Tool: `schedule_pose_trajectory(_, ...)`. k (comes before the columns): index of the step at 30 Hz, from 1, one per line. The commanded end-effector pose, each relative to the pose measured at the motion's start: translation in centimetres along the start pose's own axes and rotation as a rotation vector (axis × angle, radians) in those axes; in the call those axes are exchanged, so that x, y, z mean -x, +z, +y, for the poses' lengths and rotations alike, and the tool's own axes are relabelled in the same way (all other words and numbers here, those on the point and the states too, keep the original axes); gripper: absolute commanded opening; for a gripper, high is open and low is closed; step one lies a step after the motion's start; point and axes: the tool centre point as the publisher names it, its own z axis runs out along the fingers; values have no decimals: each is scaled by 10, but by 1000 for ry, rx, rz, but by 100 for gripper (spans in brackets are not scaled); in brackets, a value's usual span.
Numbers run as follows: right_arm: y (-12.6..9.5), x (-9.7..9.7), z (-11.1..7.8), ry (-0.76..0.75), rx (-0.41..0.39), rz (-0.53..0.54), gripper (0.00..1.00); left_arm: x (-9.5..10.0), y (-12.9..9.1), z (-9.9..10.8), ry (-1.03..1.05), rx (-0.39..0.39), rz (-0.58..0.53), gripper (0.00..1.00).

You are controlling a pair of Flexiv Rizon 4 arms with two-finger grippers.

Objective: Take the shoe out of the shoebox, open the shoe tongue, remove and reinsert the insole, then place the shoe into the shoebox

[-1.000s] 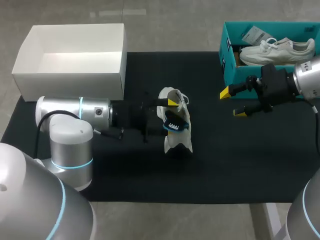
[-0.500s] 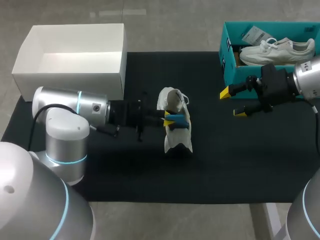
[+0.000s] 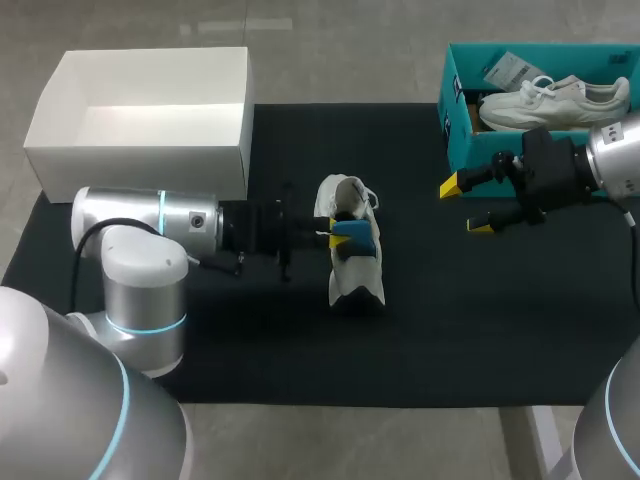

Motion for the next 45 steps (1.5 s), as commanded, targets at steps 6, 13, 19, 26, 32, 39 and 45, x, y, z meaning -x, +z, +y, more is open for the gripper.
schedule_pose_trajectory(6, 1, -1, -1, 2, 1, -3, 100, -1, 19, 16, -22, 16, -47, 0)
schedule_pose_trajectory(13, 1, -1, -1, 2, 1, -3, 100, 0, 8, 5, -14, 19, -31, 89)
schedule_pose_trajectory(19, 1, -1, -1, 2, 1, -3, 100, 0, -5, -9, 15, 7, 18, 61)
schedule_pose_trajectory(26, 1, -1, -1, 2, 1, -3, 100, -1, -9, -15, 66, 16, 73, 0)
schedule_pose_trajectory(32, 1, -1, -1, 2, 1, -3, 100, -9, -7, -13, 62, 20, 117, 0)
schedule_pose_trajectory(39, 1, -1, -1, 2, 1, -3, 100, -12, 0, -1, 52, 27, 123, 0)
schedule_pose_trajectory(45, 1, -1, -1, 2, 1, -3, 100, -4, 2, 10, 60, 42, 93, 0)
